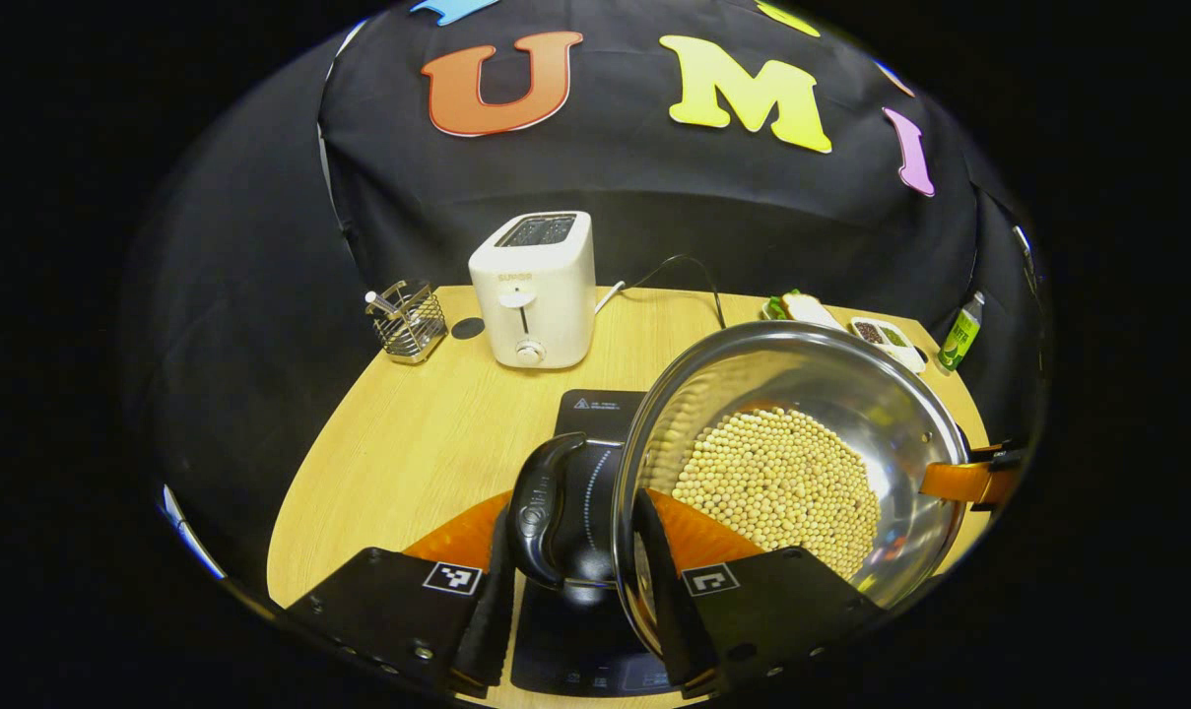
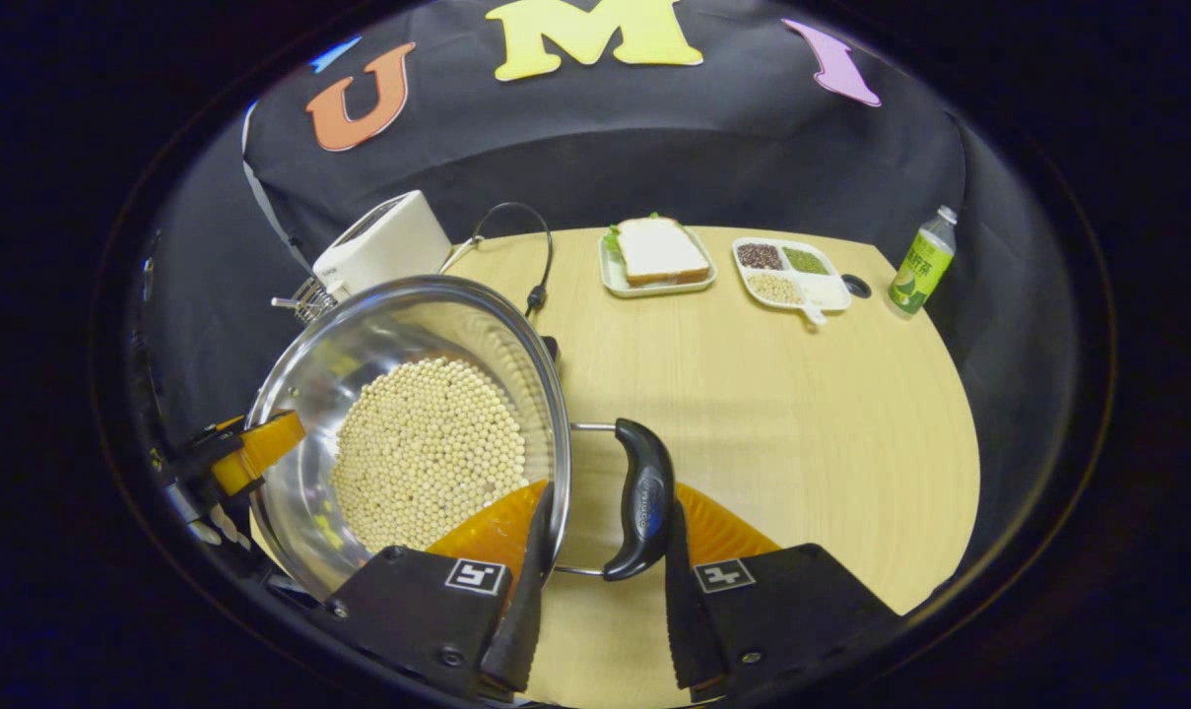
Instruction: First push the handle of the pot to place it horizontally, then grasp the pot with both hands and set it on the induction cooktop.
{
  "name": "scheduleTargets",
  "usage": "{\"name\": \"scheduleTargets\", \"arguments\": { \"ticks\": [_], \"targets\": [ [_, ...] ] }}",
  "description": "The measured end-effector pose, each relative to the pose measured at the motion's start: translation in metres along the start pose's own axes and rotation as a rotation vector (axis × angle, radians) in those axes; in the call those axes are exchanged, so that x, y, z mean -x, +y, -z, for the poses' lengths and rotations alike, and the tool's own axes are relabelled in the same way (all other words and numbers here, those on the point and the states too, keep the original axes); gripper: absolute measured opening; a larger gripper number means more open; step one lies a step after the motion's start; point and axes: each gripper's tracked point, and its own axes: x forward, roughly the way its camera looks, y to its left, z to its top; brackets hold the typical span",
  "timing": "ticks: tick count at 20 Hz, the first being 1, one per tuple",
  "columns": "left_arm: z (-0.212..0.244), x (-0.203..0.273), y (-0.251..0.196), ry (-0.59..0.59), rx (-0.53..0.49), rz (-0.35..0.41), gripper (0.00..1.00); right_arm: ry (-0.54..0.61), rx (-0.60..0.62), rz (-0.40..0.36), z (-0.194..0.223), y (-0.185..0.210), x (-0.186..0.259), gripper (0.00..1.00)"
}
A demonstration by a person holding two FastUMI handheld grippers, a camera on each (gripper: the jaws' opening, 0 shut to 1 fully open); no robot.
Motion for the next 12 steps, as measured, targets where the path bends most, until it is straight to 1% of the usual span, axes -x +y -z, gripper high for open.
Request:
{"name": "scheduleTargets", "arguments": {
  "ticks": [8,12],
  "targets": [
    [0.000,-0.022,0.016,0.016,-0.007,-0.006,0.59,0.026,-0.013,0.008,0.000,0.018,-0.018,0.53],
    [0.008,-0.027,0.025,0.036,-0.015,-0.021,0.58,0.067,-0.026,0.018,0.009,0.026,-0.024,0.53]
  ]
}}
